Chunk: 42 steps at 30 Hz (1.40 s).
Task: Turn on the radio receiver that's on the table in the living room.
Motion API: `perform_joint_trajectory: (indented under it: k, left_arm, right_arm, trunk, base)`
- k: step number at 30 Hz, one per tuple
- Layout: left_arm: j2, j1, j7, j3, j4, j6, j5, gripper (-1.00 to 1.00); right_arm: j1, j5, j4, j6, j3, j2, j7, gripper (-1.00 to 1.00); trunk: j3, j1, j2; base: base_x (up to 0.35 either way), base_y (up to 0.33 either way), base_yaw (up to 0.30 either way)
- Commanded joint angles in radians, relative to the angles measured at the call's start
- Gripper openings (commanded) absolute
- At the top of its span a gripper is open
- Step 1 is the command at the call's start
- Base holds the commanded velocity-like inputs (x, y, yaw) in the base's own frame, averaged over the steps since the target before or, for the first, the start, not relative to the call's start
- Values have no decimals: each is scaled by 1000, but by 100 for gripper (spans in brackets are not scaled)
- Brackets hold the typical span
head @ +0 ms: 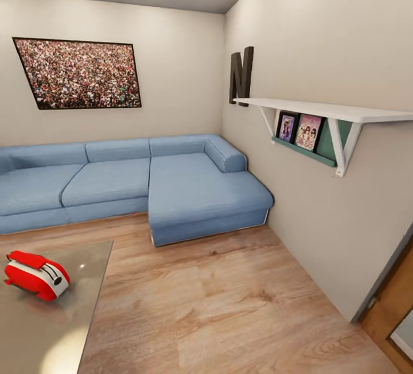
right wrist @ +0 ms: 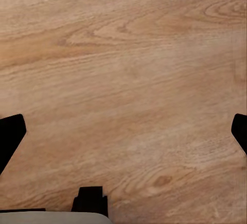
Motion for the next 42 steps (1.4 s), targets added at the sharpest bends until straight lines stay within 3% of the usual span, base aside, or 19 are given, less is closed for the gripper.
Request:
perform_joint_trajectory:
  k: [1,19,42]
  left_arm:
    - [0,0,0,0,0,0,0,100]
    - [0,0,1,0,0,0,-1,100]
    - [0,0,2,0,0,0,0,100]
  right_arm:
    - [0,0,0,0,0,0,0,100]
    - [0,0,0,0,0,0,0,100]
    - [0,0,0,0,0,0,0,100]
  trunk:
    - [0,0,0]
    - [0,0,0]
    - [0,0,0]
  base:
    - [321,0,295]
    - [322,-10,281]
    - [322,-131,14]
